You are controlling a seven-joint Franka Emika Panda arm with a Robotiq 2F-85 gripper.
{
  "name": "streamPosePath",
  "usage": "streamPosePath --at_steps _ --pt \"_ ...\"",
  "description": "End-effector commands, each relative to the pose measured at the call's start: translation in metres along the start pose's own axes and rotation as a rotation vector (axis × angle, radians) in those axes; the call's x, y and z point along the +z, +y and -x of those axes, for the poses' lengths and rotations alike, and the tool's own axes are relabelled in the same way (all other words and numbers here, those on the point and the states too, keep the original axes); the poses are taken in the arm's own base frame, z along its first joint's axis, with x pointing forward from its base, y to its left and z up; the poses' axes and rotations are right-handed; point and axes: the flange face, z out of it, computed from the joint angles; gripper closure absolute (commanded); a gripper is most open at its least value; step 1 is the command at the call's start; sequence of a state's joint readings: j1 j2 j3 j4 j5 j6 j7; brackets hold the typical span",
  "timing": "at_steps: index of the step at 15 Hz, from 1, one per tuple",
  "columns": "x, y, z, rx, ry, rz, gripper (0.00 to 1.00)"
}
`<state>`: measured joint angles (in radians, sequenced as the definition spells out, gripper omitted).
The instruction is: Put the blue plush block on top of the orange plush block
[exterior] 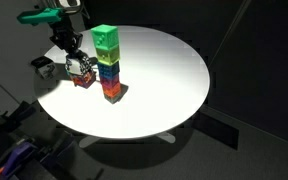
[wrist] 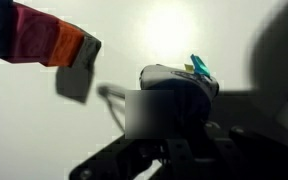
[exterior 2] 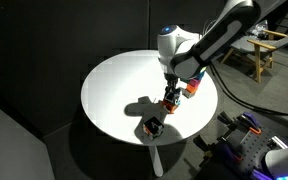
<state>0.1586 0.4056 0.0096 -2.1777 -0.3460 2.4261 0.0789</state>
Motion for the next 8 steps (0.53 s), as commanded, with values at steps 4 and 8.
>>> streamPosePath --at_steps 4,8 --pt "0.0039 -0.0012 -0.0018 0.007 0.021 -0.003 0.59" --pt "0.0028 -0.0040 -0.0015 -0.003 0.019 -0.005 0.41"
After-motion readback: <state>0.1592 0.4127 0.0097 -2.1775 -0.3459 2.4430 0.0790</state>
